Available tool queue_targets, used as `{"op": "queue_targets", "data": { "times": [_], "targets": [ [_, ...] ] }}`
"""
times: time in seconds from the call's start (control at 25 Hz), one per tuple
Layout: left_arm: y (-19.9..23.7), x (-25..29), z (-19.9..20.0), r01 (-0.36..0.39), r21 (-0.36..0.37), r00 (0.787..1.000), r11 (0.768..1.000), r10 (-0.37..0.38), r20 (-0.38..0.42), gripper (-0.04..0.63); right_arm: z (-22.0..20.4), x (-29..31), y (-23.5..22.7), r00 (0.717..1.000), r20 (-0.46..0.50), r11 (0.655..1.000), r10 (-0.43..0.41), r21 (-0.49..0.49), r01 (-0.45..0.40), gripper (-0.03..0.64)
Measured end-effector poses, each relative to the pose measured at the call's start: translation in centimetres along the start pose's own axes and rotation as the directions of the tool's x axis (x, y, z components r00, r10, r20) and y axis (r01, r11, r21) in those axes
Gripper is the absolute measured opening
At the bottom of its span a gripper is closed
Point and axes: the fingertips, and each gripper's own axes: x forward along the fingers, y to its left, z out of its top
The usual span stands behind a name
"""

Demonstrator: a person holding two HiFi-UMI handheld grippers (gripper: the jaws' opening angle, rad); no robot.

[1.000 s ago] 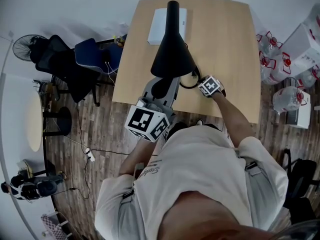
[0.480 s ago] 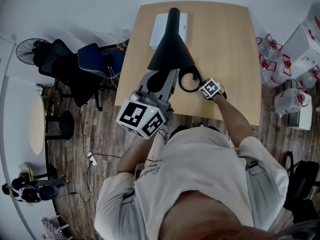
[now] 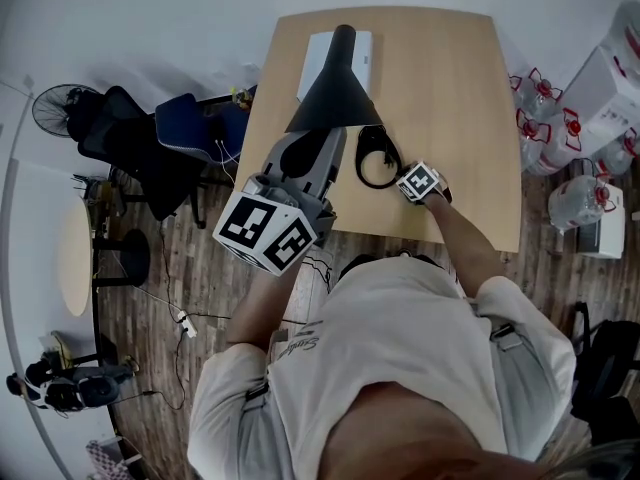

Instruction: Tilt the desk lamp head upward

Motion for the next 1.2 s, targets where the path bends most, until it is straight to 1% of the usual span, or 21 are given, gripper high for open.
{"op": "queue_targets", "data": {
  "times": [0.2, 0.32, 0.48, 0.64, 0.88, 1.08, 1.2],
  "targets": [
    [-0.1, 0.1, 1.0, 0.002, 0.035, 1.000, 0.999, -0.002, 0.004, 0.015, 0.1, -0.1, 0.0, 1.000, 0.014, 1.000, 0.004, 0.031, -0.004, -0.005],
    [0.0, 0.0, 0.9, 0.006, 0.032, 1.000, 0.999, -0.006, 0.003, 0.015, 0.0, 0.0, 0.0, 1.000, 0.012, 0.999, 0.007, 0.041, -0.007, -0.005],
    [-0.1, 0.0, 0.8, 0.030, 0.016, 0.999, 0.999, -0.031, 0.024, 0.015, 0.0, -0.1, -0.3, 0.999, 0.022, 0.996, 0.025, 0.088, -0.027, -0.005],
    [0.1, -0.2, 0.6, 0.021, 0.031, 0.999, 0.999, -0.022, 0.039, 0.015, 0.1, -0.1, -0.2, 1.000, 0.009, 0.998, 0.020, 0.057, -0.020, -0.004],
    [-0.1, 0.0, -0.4, 0.034, 0.049, 0.999, 0.998, -0.035, 0.019, 0.015, 0.3, 0.1, -0.2, 1.000, 0.008, 0.999, 0.003, 0.038, -0.003, -0.005],
    [0.3, 0.2, -1.9, 0.043, 0.005, 0.999, 0.999, -0.043, -0.003, 0.015, 0.4, -0.1, -0.1, 1.000, -0.005, 1.000, -0.019, 0.008, 0.019, -0.005],
    [0.8, -0.6, -3.1, 0.046, -0.003, 0.999, 0.999, -0.046, -0.018, 0.015, 1.5, -0.7, 0.7, 0.999, 0.032, 1.000, -0.021, 0.001, 0.021, -0.005]
  ]
}}
